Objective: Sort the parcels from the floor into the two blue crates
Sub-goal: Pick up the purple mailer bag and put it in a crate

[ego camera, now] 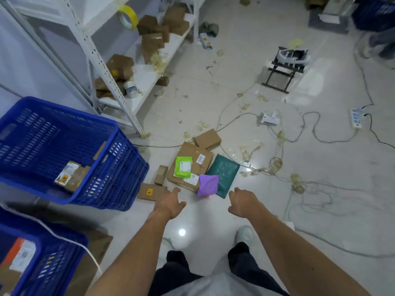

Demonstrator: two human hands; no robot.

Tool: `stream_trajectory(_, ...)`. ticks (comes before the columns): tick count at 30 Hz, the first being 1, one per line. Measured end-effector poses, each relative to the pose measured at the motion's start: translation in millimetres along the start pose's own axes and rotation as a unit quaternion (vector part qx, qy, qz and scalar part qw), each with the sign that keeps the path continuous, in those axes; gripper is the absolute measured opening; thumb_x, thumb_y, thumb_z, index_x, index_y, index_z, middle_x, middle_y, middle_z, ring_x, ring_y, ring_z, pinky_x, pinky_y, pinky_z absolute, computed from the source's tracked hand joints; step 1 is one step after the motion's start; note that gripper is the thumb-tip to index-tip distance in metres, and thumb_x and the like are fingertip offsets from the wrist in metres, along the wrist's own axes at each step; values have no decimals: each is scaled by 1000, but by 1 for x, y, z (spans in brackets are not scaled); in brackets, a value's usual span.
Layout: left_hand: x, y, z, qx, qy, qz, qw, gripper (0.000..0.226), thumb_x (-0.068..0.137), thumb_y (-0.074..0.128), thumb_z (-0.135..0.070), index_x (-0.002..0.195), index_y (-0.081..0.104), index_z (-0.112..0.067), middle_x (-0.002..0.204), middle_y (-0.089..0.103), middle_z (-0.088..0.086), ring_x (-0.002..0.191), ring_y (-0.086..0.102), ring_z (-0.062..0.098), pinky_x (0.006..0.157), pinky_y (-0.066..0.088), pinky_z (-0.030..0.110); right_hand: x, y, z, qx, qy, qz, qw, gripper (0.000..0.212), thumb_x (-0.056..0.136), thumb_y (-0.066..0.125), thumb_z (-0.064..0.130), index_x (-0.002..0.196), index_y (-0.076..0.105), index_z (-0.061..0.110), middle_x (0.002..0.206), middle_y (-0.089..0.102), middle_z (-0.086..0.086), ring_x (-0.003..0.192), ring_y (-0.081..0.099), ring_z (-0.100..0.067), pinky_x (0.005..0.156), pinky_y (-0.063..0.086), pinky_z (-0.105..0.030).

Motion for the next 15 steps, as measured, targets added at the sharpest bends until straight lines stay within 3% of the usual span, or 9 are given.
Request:
stream_trajectory(6, 14, 31, -68, 74, -8, 9, 997, 68, 97, 55, -41, 154, 21, -25, 146, 46, 12, 128, 51, 32, 101, 46, 44, 7, 16, -86, 51, -1, 6, 999, 63, 90, 57, 30, 143, 29, 10, 130, 43, -13, 111, 55, -30, 79, 45, -38)
stream_trajectory(15, 98, 93, -124, 107, 31, 13, 994, 71, 96, 54, -39, 156, 19, -24, 130, 45, 12, 115, 56, 30, 90, 49, 40, 88, 74, -153, 53, -17, 19, 998, 57, 86, 57, 21, 138, 34, 11, 127, 43, -10, 106, 53, -27, 75, 44, -35)
Point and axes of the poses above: each hand's wrist, its own x-axis towards the middle knuckle, its own y-axis out of the palm, z = x × y, the point moved 7 cm from there along x, towards the middle knuckle
